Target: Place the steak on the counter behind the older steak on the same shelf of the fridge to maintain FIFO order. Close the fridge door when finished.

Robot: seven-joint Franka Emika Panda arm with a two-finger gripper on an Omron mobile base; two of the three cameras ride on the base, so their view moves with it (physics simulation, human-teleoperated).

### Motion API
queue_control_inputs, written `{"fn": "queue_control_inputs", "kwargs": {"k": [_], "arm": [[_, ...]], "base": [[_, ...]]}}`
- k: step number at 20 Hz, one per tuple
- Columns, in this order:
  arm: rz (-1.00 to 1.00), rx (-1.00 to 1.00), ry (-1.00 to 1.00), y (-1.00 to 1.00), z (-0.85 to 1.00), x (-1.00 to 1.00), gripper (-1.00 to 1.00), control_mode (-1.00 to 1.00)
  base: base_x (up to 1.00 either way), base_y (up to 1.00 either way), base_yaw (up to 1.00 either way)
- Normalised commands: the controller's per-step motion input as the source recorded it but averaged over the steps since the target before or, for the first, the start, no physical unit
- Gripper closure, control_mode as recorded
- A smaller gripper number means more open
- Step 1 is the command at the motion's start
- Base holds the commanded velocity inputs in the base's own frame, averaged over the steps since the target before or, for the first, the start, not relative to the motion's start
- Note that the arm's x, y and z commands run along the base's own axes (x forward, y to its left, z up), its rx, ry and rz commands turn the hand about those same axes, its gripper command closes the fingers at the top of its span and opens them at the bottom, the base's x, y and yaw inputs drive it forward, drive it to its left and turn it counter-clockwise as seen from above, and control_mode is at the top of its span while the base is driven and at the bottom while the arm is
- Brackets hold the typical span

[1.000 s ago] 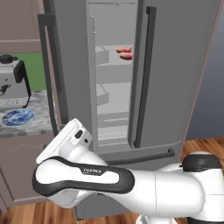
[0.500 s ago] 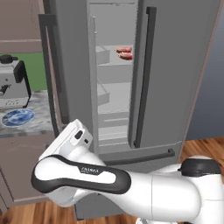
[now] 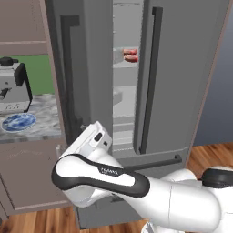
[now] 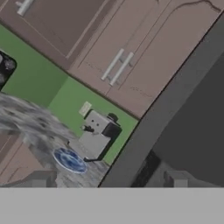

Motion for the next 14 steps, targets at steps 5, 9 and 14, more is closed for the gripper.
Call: {"fn": "queue_control_inputs", "kwargs": {"k": [5,9,14], "arm": [[-0.38,0.00,0.02,-0.48,0.00,0.03,-1.00,-1.00],[-0.38,0.00,0.01,-0.33,0.00,0.13,-1.00,-1.00],[-0.39,0.00,0.00,-0.05,0.09,0.37,-1.00,-1.00]], "base": [[0.00,0.00,0.00],[0.00,0.00,0.00],[0.00,0.00,0.00]]}}
